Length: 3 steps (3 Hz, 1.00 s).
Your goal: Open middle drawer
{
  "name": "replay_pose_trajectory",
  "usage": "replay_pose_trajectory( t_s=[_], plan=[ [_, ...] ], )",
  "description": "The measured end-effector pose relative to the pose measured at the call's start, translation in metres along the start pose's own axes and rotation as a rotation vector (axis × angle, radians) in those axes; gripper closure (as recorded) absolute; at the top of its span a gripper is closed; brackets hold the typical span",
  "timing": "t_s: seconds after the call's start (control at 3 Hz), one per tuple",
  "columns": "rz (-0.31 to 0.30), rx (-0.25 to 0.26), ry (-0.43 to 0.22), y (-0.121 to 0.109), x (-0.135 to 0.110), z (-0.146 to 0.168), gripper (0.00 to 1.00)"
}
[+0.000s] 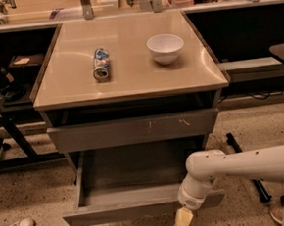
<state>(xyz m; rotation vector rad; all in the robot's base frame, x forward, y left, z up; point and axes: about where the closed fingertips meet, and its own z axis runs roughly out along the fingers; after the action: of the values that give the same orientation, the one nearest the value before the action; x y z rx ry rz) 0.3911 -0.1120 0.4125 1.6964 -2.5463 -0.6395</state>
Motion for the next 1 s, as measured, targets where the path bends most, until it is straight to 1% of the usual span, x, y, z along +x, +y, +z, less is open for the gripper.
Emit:
replay_pose_trajectory(
  t_s=[0.33, 0.67, 1.0],
  plan=[
    [0.000, 0.000, 0.000, 0.001, 0.000, -0.002, 0.00],
    [0.018, -0.021, 0.012, 0.013, 0.013, -0.003, 0.00],
    [0.018, -0.021, 0.012, 0.013, 0.011, -0.003, 0.00]
  ],
)
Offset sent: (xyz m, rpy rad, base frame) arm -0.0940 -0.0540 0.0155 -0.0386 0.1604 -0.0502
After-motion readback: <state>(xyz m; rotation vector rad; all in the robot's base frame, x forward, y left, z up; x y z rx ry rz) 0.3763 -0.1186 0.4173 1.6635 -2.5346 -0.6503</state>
